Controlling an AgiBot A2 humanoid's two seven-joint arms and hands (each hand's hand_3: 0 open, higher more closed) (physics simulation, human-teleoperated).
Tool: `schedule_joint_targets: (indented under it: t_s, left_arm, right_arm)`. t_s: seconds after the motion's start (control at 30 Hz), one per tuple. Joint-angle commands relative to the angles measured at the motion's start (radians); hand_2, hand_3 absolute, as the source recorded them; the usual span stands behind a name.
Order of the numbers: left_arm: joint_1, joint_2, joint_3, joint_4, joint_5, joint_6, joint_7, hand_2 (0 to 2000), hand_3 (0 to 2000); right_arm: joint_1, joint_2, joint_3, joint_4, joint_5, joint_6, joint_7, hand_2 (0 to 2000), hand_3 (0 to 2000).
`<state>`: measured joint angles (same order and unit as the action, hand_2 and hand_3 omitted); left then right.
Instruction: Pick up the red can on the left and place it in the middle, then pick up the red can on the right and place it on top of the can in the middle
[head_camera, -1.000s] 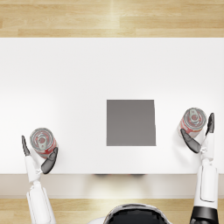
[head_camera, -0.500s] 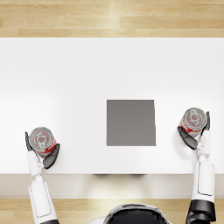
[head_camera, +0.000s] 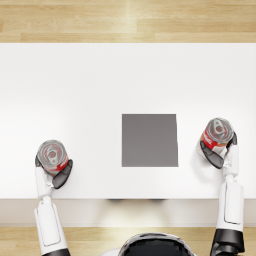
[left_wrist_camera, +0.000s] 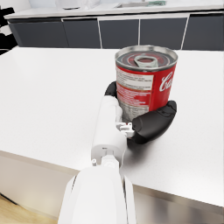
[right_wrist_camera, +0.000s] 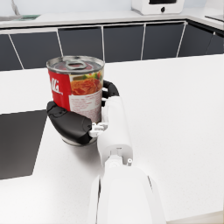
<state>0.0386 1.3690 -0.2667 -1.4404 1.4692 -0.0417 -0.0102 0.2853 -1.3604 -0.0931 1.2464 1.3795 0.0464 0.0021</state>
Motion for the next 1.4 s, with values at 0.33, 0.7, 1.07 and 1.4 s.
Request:
schedule_joint_targets:
  t_s: [0.33,0.7,1.07,1.4]
  left_arm:
    - [0.188,0.015,0.346,-0.159,0.000,-0.016,0.005,2000,1520]
    - [0.365,0.117,0.565,0.018,0.000,-0.029,0.006,2000,1520]
    - [0.437,0.173,0.669,0.276,-0.127,-0.040,0.006,2000,1520]
    - [0.508,0.186,0.798,0.519,-0.155,-0.039,-0.301,2000,1520]
  right_arm:
    - [0.043,-0.016,0.086,0.317,0.000,0.010,0.003,2000,1520]
    - [0.059,-0.034,0.114,0.346,0.000,0.033,0.004,2000,1520]
    - [0.056,-0.048,0.108,0.380,0.000,0.036,0.003,2000,1520]
    - [0.080,-0.063,0.131,0.423,0.000,0.040,0.004,2000,1520]
